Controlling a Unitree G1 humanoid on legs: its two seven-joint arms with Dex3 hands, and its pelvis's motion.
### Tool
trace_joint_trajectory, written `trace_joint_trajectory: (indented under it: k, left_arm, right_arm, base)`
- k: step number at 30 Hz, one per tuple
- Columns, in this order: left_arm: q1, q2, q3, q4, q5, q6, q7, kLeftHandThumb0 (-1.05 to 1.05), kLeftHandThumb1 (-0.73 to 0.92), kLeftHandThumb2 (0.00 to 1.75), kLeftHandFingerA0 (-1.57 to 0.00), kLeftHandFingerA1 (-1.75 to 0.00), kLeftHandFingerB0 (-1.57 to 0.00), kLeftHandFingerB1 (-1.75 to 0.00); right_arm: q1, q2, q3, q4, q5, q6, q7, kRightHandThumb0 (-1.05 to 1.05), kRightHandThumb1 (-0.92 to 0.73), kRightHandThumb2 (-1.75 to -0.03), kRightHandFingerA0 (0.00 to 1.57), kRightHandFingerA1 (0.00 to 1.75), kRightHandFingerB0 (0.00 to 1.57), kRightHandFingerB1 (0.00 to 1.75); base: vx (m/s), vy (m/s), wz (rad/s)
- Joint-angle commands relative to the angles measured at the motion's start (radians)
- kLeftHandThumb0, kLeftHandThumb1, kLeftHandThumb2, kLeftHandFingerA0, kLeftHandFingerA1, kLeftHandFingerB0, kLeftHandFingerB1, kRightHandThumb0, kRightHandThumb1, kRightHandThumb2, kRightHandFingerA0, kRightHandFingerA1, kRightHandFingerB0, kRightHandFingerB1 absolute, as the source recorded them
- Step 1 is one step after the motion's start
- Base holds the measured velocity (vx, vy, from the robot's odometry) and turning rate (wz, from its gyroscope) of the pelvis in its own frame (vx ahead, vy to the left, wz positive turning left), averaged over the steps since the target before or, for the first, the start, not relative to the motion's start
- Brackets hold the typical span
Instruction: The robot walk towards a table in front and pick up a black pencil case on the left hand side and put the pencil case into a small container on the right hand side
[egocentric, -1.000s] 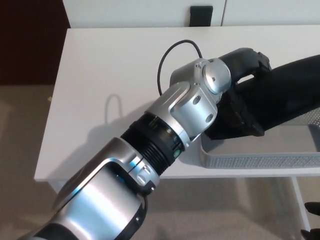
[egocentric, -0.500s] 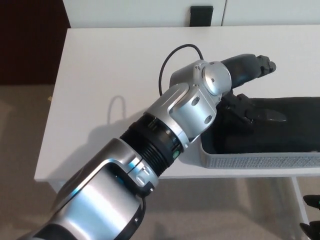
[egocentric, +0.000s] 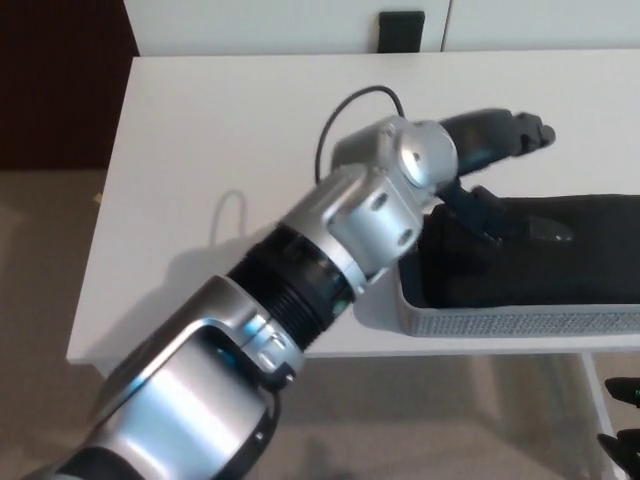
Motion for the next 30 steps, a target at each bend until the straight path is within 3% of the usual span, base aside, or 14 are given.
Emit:
trace_joint_trajectory:
  k: [1, 2, 3, 4, 5, 11, 15, 16, 21, 25, 26, 27, 28, 30]
  left_arm:
    - [0.032, 0.138, 0.050, -0.299, -0.017, 0.022, -0.095, -0.90, 0.50, 0.93, 0.00, 0.00, 0.00, 0.00]
    - [0.043, 0.168, 0.067, -0.373, -0.027, 0.027, -0.112, -0.90, 0.50, 0.93, 0.00, 0.00, 0.00, 0.00]
    - [0.052, 0.190, 0.076, -0.425, -0.028, 0.024, -0.120, -0.96, 0.64, 0.61, 0.00, 0.00, 0.00, 0.00]
    - [0.064, 0.217, 0.087, -0.490, -0.029, 0.020, -0.131, -0.96, 0.64, 0.61, 0.00, 0.00, 0.00, 0.00]
    - [0.084, 0.289, 0.178, -0.678, -0.088, 0.048, -0.190, -0.90, 0.52, 0.92, 0.00, 0.00, 0.00, 0.00]
    - [0.233, 0.452, 0.475, -1.137, -0.291, 0.174, -0.315, -0.89, 0.52, 0.92, 0.00, -0.01, 0.00, 0.00]
    - [0.679, 0.467, 0.820, -1.503, -0.544, 0.196, -0.414, -0.84, 0.48, 0.87, 0.00, -0.03, 0.00, 0.00]
    - [0.841, 0.451, 0.875, -1.539, -0.604, 0.143, -0.442, -0.71, 0.40, 0.84, 0.00, -0.17, 0.00, -0.12]
    - [1.588, 0.351, 0.989, -1.501, -0.679, -0.238, -0.612, -0.77, 0.45, 0.89, -0.06, -0.16, -0.08, -0.16]
    - [1.977, 0.289, 1.062, -1.265, -0.688, -0.488, -0.767, -0.69, 0.41, 0.84, -0.01, -0.17, -0.06, -0.20]
    - [2.006, 0.284, 1.077, -1.256, -0.694, -0.487, -0.777, -0.69, 0.41, 0.84, -0.01, -0.17, -0.06, -0.20]
    - [2.027, 0.282, 1.090, -1.239, -0.697, -0.495, -0.781, -0.75, 0.49, 0.57, 0.00, -0.26, -0.04, -0.26]
    - [2.066, 0.275, 1.140, -1.183, -0.701, -0.532, -0.796, -0.60, 0.35, 0.81, 0.00, -0.26, -0.06, -0.23]
    - [2.106, 0.266, 1.221, -1.107, -0.727, -0.586, -0.830, -0.63, 0.40, 0.80, -0.05, -0.28, -0.09, -0.22]
  right_arm:
    - [0.007, -0.007, 0.003, 0.005, -0.010, -0.008, -0.016, -0.39, -0.57, -0.57, 0.60, 0.40, 0.51, 0.38]
    - [0.010, -0.005, 0.004, 0.003, -0.008, -0.002, -0.016, -0.39, -0.57, -0.57, 0.60, 0.40, 0.51, 0.38]
    - [0.014, -0.006, 0.005, 0.002, -0.009, -0.002, -0.014, -0.38, -0.58, -0.57, 0.58, 0.39, 0.50, 0.38]
    - [0.020, -0.007, 0.007, 0.000, -0.011, -0.002, -0.013, -0.38, -0.58, -0.57, 0.58, 0.39, 0.50, 0.38]
    - [0.023, -0.001, 0.009, 0.006, -0.010, 0.001, -0.016, -0.38, -0.58, -0.58, 0.58, 0.39, 0.50, 0.38]
    - [0.052, 0.003, 0.007, 0.053, -0.007, -0.030, -0.019, -0.37, -0.58, -0.58, 0.58, 0.39, 0.50, 0.38]
    - [0.096, 0.006, 0.002, 0.101, 0.001, -0.056, -0.015, -0.36, -0.58, -0.57, 0.57, 0.39, 0.52, 0.38]
    - [0.099, 0.006, 0.002, 0.109, 0.001, -0.056, -0.016, -0.36, -0.58, -0.58, 0.56, 0.39, 0.51, 0.38]
    - [0.116, 0.011, 0.014, 0.170, -0.012, -0.078, -0.027, -0.37, -0.58, -0.57, 0.56, 0.40, 0.52, 0.39]
    - [0.138, 0.017, 0.007, 0.199, -0.001, -0.093, -0.025, -0.33, -0.59, -0.58, 0.55, 0.40, 0.48, 0.38]
    - [0.144, 0.016, 0.006, 0.199, 0.001, -0.094, -0.022, -0.33, -0.59, -0.58, 0.55, 0.40, 0.48, 0.38]
    - [0.144, 0.015, 0.006, 0.205, 0.001, -0.094, -0.023, -0.33, -0.59, -0.58, 0.56, 0.40, 0.49, 0.38]
    - [0.143, 0.013, 0.008, 0.219, -0.004, -0.096, -0.028, -0.35, -0.59, -0.57, 0.57, 0.41, 0.50, 0.39]
    - [0.148, 0.011, 0.016, 0.241, -0.012, -0.110, -0.034, -0.36, -0.59, -0.57, 0.57, 0.41, 0.50, 0.39]
  base:
    - [0.00, 0.000, 0.00]
    - [0.00, 0.000, 0.00]
    - [0.00, 0.000, 0.00]
    - [0.00, 0.000, 0.00]
    - [0.00, 0.000, 0.00]
    - [0.00, 0.000, 0.00]
    - [0.00, 0.000, 0.00]
    - [0.00, 0.000, 0.00]
    - [0.00, 0.000, 0.00]
    - [0.00, 0.000, 0.00]
    - [0.00, 0.000, 0.00]
    - [0.00, 0.000, 0.00]
    - [0.00, 0.000, 0.00]
    - [0.00, 0.000, 0.00]
